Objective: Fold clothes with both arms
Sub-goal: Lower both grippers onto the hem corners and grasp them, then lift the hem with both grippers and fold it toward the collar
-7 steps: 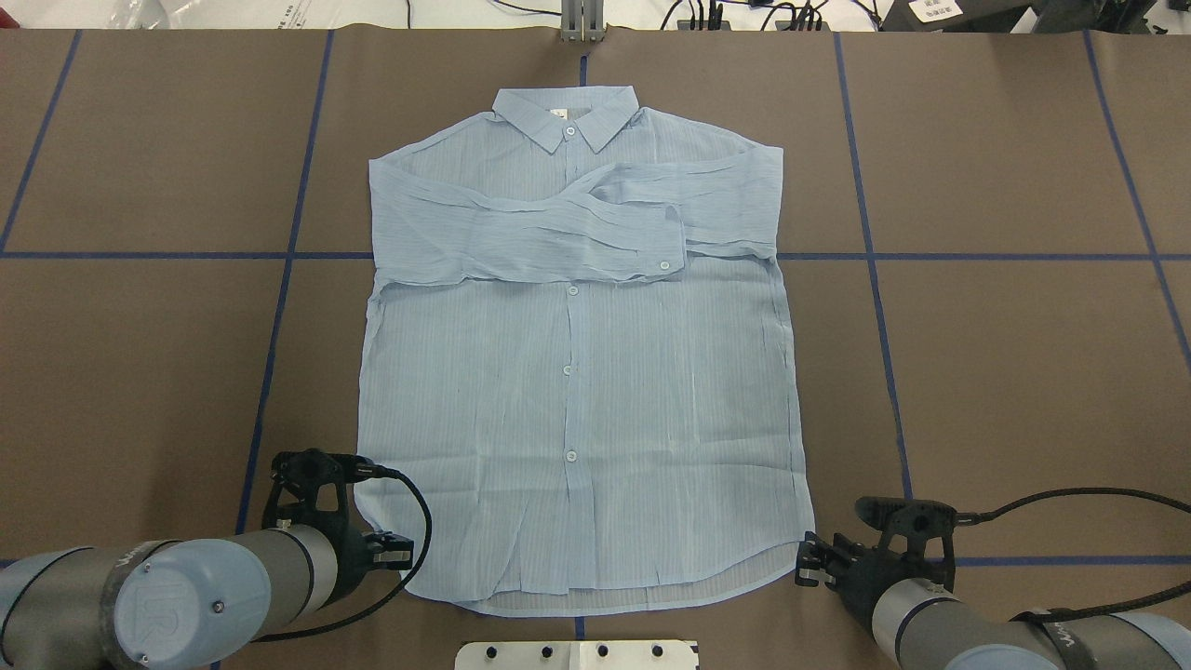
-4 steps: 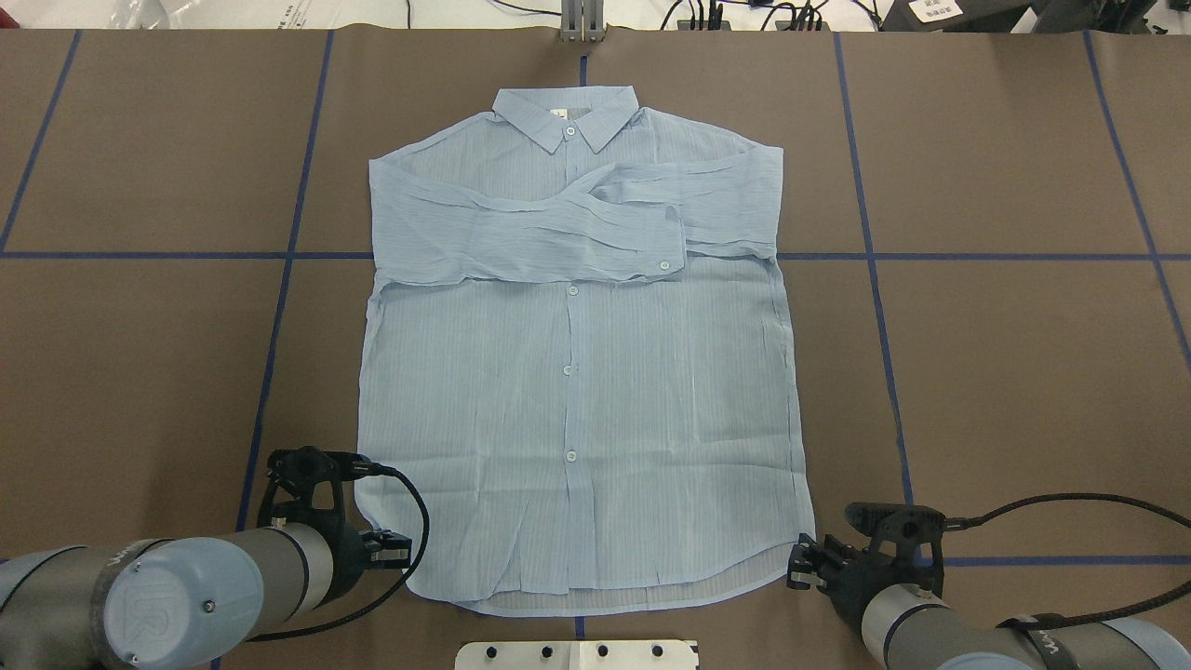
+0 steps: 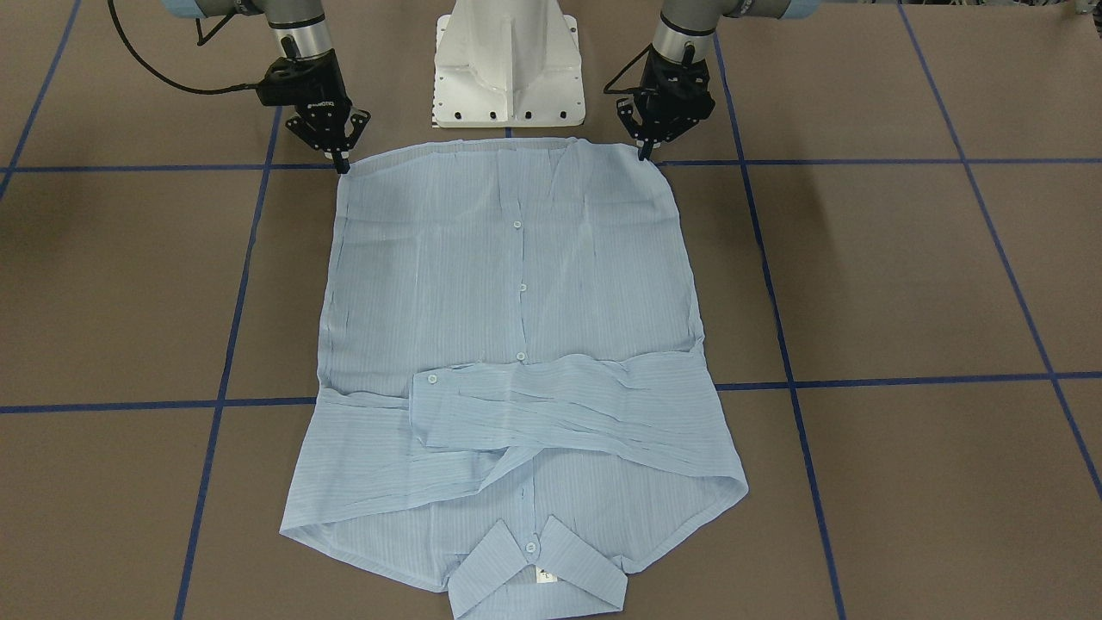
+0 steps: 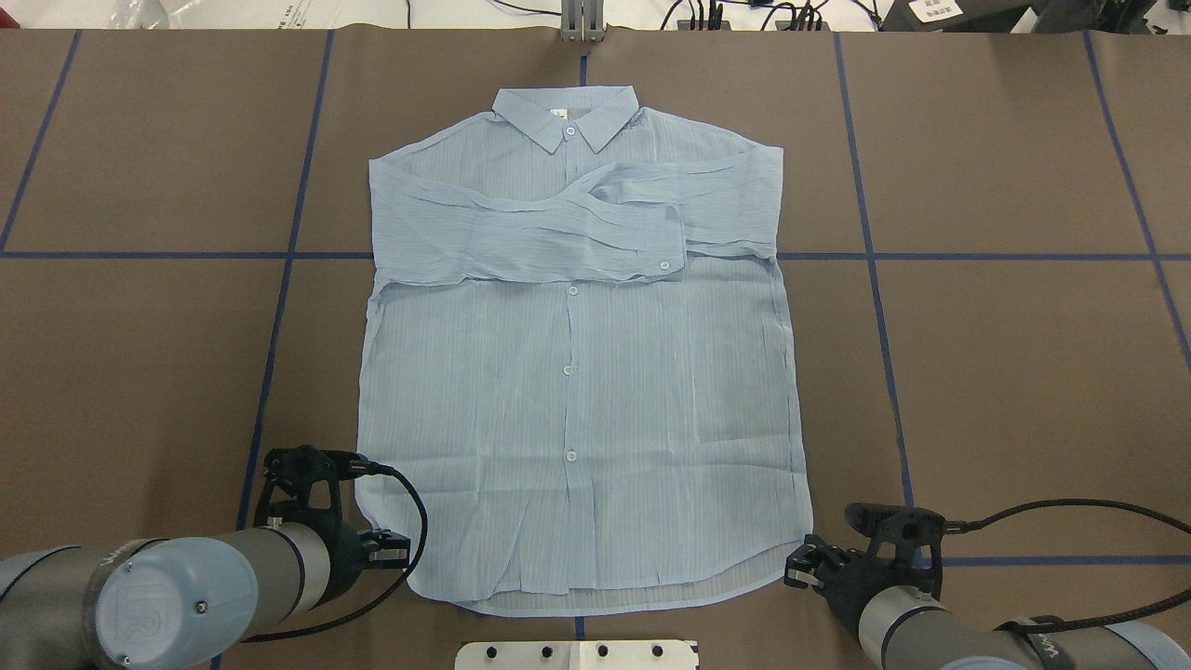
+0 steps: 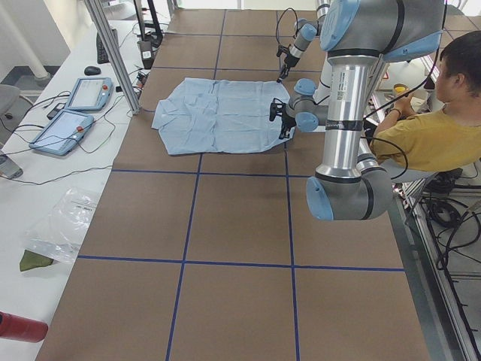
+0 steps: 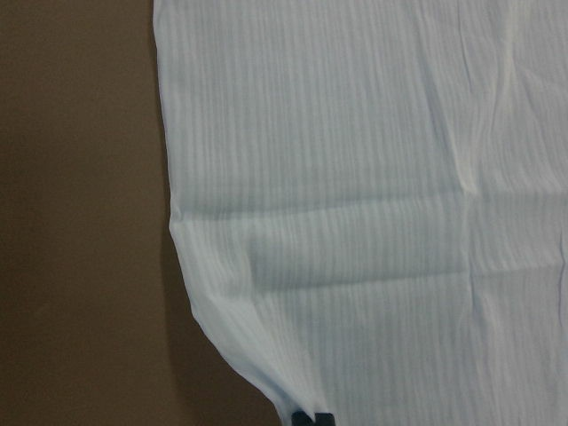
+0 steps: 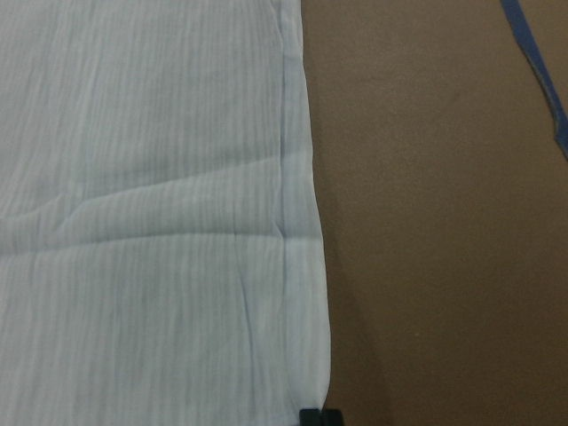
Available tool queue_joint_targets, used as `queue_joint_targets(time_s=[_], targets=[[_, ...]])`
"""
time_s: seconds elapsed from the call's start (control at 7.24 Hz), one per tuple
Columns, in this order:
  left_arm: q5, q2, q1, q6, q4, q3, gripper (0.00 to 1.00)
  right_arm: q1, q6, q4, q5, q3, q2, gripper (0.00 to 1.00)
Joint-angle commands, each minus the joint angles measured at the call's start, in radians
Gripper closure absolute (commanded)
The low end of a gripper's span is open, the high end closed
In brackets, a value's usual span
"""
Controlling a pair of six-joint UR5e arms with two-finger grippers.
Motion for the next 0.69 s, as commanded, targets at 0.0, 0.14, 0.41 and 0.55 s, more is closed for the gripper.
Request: queue_joint_targets(time_s=[0.0, 0.14, 0.41, 0.55], targets=[[-0.011, 0.021, -0.003, 0.004, 0.003, -0.092, 1.0, -0.005, 0.006, -0.137, 0.055, 0.166, -0.016, 1.0], [-0.069, 0.08, -0.004, 0.004, 0.006, -0.203, 1.0, -0.025, 0.015, -0.262, 0.108, 0.311, -0.019, 1.0], [-0.195, 0.125, 0.007, 0.013, 0.196, -0.493, 1.0, -0.13, 0.11, -0.665, 0.168, 0.634, -0.01, 1.0], [-0.276, 0.1, -0.01, 0.017, 0.327, -0.595, 1.0, -0.135, 0.118, -0.699, 0.173, 0.662, 0.015, 1.0]])
